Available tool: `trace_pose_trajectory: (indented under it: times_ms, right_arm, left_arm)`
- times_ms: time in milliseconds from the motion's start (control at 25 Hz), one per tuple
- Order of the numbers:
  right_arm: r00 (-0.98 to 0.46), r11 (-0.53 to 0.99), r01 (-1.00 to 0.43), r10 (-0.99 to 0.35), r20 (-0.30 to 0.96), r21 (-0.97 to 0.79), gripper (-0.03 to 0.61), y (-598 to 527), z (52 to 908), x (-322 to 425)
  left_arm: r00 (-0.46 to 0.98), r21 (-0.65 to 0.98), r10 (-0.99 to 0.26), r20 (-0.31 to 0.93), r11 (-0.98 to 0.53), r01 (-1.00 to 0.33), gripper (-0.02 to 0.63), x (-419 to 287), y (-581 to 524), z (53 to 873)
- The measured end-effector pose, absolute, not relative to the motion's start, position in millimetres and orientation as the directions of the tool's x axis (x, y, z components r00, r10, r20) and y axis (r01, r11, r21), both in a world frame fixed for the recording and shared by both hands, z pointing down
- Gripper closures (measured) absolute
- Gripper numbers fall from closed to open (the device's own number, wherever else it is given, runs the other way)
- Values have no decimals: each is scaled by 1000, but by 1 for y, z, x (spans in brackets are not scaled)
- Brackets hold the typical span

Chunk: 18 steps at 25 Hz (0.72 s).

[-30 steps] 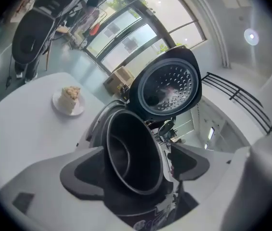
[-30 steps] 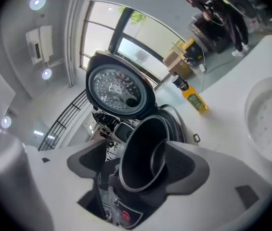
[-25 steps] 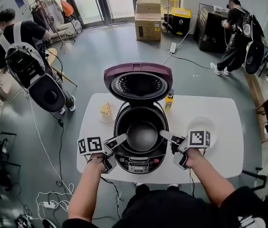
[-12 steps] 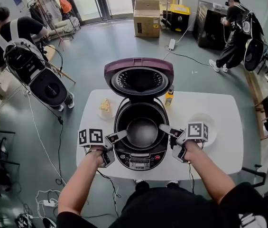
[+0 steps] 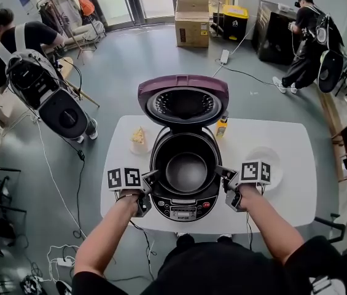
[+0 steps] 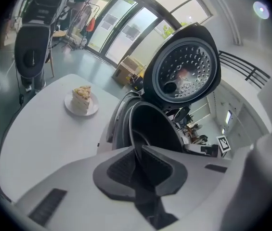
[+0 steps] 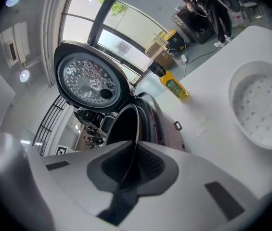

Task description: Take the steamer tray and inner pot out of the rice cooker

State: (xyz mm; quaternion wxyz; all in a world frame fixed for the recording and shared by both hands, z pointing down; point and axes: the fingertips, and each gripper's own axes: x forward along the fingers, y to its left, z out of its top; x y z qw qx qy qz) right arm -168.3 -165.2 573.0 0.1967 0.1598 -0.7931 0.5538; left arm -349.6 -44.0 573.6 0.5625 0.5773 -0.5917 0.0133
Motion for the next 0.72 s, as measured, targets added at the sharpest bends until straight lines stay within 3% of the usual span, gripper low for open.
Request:
trace_pose_trajectory:
  times_ms: [720]
  right_arm:
    - [-910,311,-408,-71,408,-858,569,-162,553,-166]
  left_arm:
    - [230,580,-721,654,284,-763,577,-350,-45,549]
